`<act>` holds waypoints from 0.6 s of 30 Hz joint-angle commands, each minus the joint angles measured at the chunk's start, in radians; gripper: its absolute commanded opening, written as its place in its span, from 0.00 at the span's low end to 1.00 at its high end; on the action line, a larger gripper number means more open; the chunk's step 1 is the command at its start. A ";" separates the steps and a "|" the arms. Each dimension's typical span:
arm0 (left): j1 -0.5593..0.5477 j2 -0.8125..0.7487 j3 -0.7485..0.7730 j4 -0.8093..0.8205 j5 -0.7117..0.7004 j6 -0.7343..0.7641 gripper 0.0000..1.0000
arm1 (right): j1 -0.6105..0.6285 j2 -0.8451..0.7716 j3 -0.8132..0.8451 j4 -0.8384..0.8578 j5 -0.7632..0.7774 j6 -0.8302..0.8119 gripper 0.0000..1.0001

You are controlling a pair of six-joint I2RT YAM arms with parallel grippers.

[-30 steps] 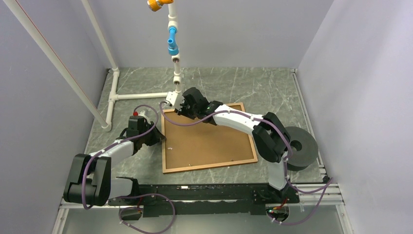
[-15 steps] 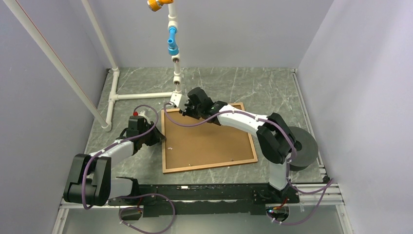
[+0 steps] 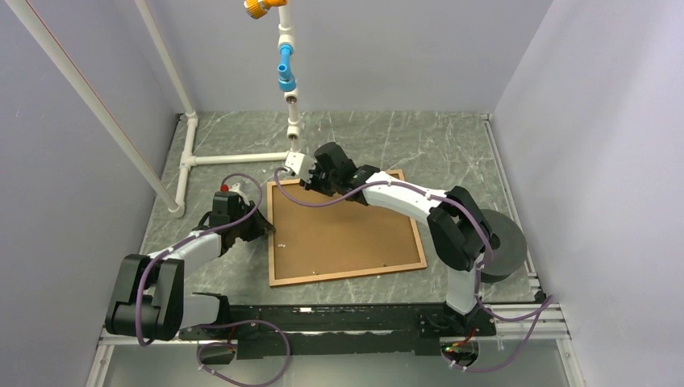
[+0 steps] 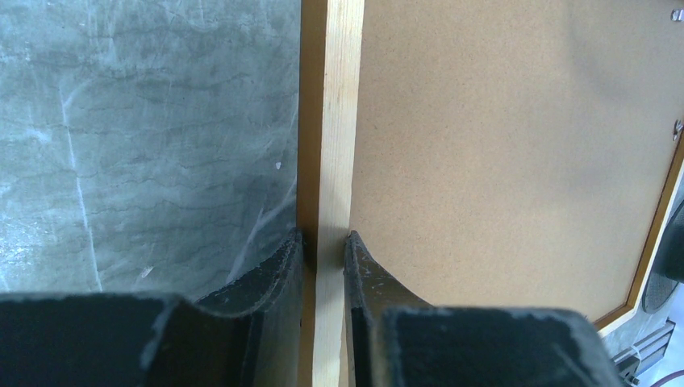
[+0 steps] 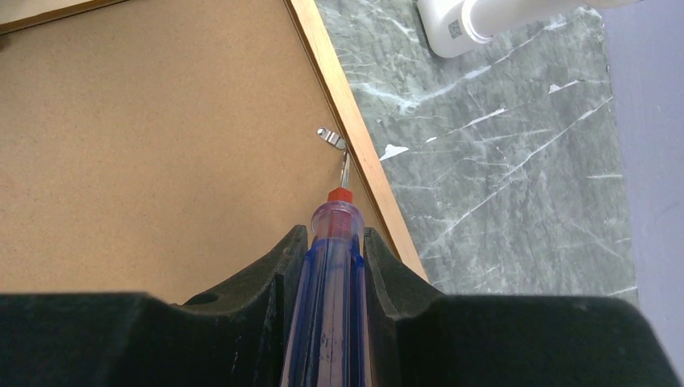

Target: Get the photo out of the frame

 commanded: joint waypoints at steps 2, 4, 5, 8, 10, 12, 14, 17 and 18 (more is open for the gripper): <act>-0.002 0.020 -0.017 -0.026 -0.009 0.017 0.00 | 0.009 0.001 0.025 -0.138 -0.052 -0.009 0.00; -0.002 0.023 -0.016 -0.025 -0.009 0.017 0.00 | 0.013 -0.003 0.021 -0.133 -0.057 -0.013 0.00; -0.002 0.024 -0.015 -0.025 -0.009 0.017 0.00 | 0.014 -0.006 0.019 -0.128 -0.062 -0.013 0.00; -0.002 0.029 -0.013 -0.022 -0.009 0.017 0.00 | 0.020 -0.019 0.014 -0.118 -0.083 0.000 0.00; -0.002 0.031 -0.011 -0.021 -0.008 0.017 0.00 | 0.027 -0.026 0.016 -0.122 -0.094 0.014 0.00; -0.002 0.030 -0.012 -0.022 -0.009 0.017 0.00 | 0.034 -0.051 0.008 -0.114 -0.078 0.047 0.00; -0.002 0.030 -0.013 -0.020 -0.009 0.017 0.00 | 0.038 -0.093 -0.034 -0.046 -0.037 0.090 0.00; -0.002 0.031 -0.012 -0.021 -0.006 0.018 0.00 | 0.040 -0.149 -0.078 0.052 0.053 0.141 0.00; -0.002 0.032 -0.012 -0.021 -0.005 0.017 0.00 | 0.040 -0.159 -0.087 0.081 0.080 0.158 0.00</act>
